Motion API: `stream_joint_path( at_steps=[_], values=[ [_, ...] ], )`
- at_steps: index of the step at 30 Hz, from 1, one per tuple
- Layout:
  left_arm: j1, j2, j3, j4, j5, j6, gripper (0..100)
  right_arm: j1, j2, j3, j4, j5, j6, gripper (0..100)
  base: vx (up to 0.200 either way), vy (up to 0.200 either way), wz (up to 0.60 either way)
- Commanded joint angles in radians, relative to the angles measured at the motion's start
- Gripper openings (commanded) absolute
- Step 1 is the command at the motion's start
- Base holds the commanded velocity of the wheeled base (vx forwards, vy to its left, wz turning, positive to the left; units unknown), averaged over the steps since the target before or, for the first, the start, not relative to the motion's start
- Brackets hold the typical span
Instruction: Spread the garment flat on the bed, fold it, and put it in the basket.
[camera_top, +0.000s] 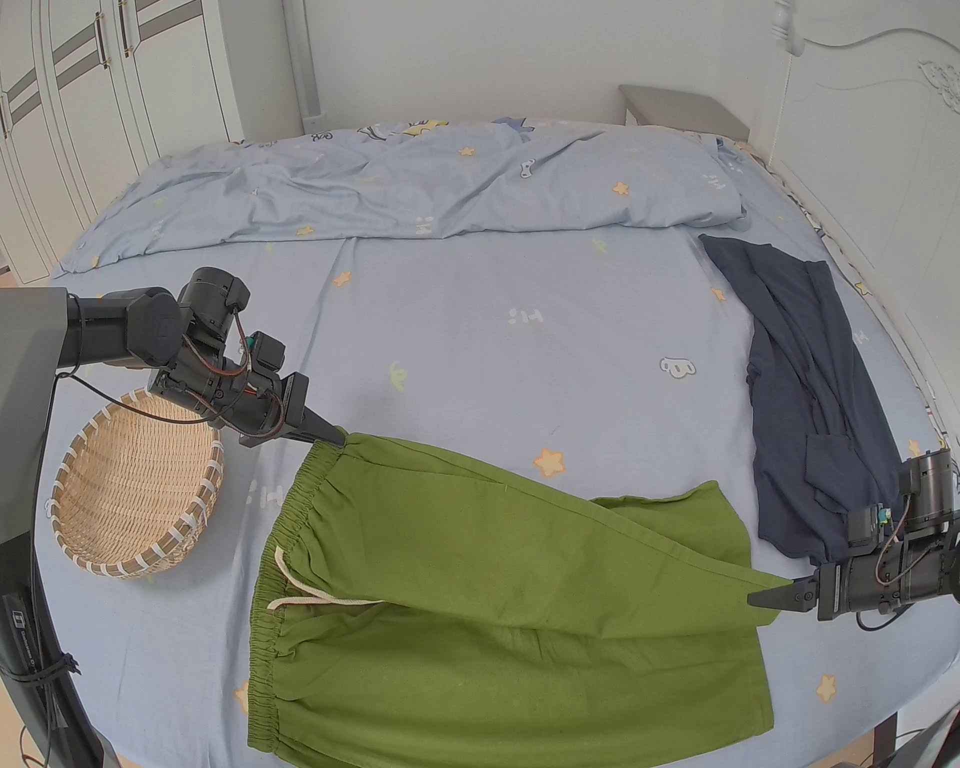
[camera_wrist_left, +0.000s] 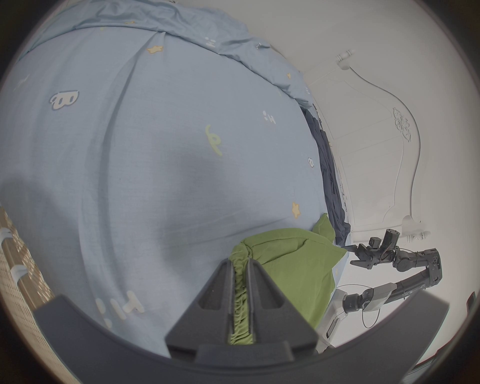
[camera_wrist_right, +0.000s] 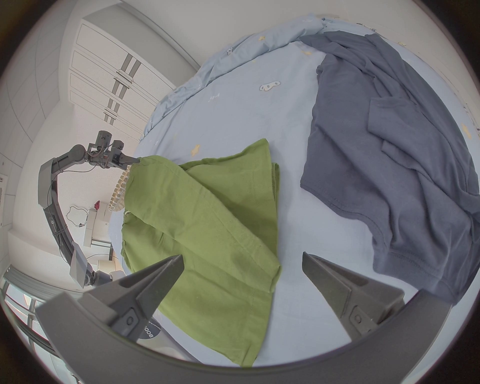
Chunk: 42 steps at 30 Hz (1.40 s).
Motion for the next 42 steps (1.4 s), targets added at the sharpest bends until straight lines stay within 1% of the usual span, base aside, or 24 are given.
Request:
stream_joint_path(
  at_steps=[1,4,5,19,21,24,27,28,29,31,33,34,38,39,42],
  values=[
    [0.0,-0.002,0.0,0.0,0.0,0.0,0,0.01,0.075,0.002,-0.03,0.0,0.001,100,0.0,0.0,0.0],
    [0.0,0.003,-0.003,0.0,0.0,0.001,0,0.01,0.083,0.002,-0.041,0.0,0.001,100,0.0,0.0,0.0],
    [0.0,0.003,-0.003,0.0,0.0,0.0,0,0.01,0.083,0.002,-0.042,0.0,0.001,0,0.0,0.0,0.0],
    [-0.001,-0.01,0.007,0.002,0.006,0.004,0,0.007,0.083,-0.015,-0.057,-0.003,0.003,0,0.0,0.0,0.0],
    [-0.003,-0.04,0.024,0.0,0.008,0.004,0,0.009,0.06,-0.054,-0.074,-0.014,0.006,0,0.0,0.0,0.0],
    [-0.003,-0.074,0.044,-0.001,0.009,0.006,0,0.012,0.009,-0.123,-0.047,-0.052,0.006,0,0.0,0.0,0.0],
    [0.01,-0.111,0.053,-0.001,0.008,0.004,0,0.03,0.0,-0.26,0.048,-0.072,0.006,0,0.0,0.0,0.0],
    [0.01,-0.111,0.053,-0.001,0.008,0.004,0,0.03,0.0,-0.26,0.048,-0.072,0.006,0,0.0,0.0,0.0],
    [0.023,-0.129,0.061,-0.012,0.008,0.004,0,0.038,0.006,-0.337,0.087,-0.087,0.006,0,0.0,0.0,0.0],
    [0.043,-0.143,0.075,-0.037,0.009,0.006,0,0.047,0.011,-0.4,0.107,-0.101,0.007,0,0.0,0.0,0.0],
    [0.054,-0.148,0.083,-0.055,0.009,0.004,0,0.055,0.023,-0.433,0.114,-0.107,0.007,0,0.0,0.0,0.0],
    [0.069,-0.149,0.09,-0.08,0.011,0.001,0,0.061,0.055,-0.476,0.127,-0.118,0.007,0,0.0,0.0,0.0],
    [0.086,-0.151,0.095,-0.097,0.009,0.001,0,0.064,0.104,-0.544,0.137,-0.123,0.009,0,0.0,0.0,0.0],
    [0.098,-0.151,0.095,-0.103,0.009,0.001,0,0.064,0.133,-0.59,0.137,-0.123,0.018,0,0.0,0.0,0.0],
    [0.109,-0.151,0.095,-0.112,0.009,0.0,0,0.064,0.181,-0.65,0.136,-0.124,0.039,0,0.0,0.0,0.0]
  ],
)
